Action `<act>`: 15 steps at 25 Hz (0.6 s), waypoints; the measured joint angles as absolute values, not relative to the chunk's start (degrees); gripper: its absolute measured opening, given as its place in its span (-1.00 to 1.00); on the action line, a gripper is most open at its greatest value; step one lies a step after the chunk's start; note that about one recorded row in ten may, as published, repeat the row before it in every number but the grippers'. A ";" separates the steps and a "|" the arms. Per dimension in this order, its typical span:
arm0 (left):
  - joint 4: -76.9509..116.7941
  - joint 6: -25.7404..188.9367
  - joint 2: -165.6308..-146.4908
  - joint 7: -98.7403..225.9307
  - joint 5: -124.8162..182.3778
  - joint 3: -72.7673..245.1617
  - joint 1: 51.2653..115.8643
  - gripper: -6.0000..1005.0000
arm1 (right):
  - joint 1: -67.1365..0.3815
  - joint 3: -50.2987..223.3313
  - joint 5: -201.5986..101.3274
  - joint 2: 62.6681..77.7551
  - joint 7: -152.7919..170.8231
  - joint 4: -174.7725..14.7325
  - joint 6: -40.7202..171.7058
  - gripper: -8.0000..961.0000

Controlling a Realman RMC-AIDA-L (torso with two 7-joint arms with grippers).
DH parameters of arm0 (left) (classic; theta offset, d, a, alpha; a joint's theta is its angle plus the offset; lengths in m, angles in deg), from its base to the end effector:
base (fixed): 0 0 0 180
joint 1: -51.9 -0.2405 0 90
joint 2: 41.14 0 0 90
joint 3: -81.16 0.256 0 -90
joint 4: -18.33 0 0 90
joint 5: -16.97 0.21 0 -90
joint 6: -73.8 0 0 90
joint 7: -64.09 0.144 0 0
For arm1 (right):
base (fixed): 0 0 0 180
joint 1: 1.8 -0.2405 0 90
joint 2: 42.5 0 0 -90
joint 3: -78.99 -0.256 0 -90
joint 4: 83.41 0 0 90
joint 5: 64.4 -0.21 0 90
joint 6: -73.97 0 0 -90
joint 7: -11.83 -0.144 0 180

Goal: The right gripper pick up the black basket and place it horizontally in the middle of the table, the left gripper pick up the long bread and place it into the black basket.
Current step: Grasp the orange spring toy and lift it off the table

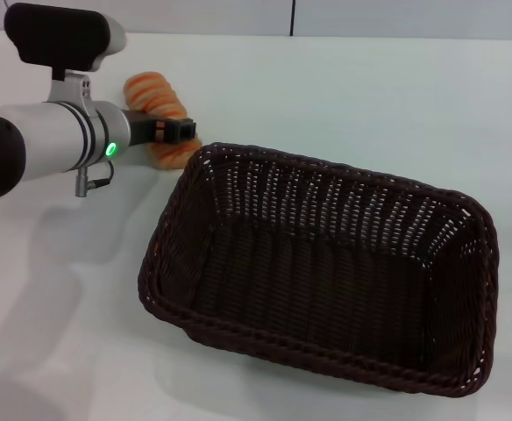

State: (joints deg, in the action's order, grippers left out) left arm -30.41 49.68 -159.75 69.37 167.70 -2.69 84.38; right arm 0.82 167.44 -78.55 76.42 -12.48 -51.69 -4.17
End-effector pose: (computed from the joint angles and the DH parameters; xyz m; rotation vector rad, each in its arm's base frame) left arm -0.2464 0.4158 -0.0544 -1.9932 -1.0605 -0.0744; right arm 0.3701 0.2245 0.0888 -1.1169 0.5116 0.9730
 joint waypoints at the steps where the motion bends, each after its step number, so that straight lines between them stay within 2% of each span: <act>1: -30.97 49.49 -159.69 69.50 167.85 -2.06 84.16 0.64 | 1.00 167.45 -78.55 76.42 -12.48 -51.61 -4.18 0.75; 9: -30.35 48.95 -159.60 69.54 169.33 -1.12 84.66 0.47 | 1.27 167.54 -78.48 76.41 -12.59 -51.26 -4.93 0.75; 12: -33.58 48.71 -159.64 69.83 170.14 -0.24 83.05 0.34 | 1.28 167.53 -78.12 76.41 -12.66 -51.17 -4.96 0.75; 15: -36.00 48.60 -159.64 70.06 171.29 0.32 81.99 0.30 | 1.31 167.50 -77.97 76.41 -13.01 -51.22 -5.39 0.75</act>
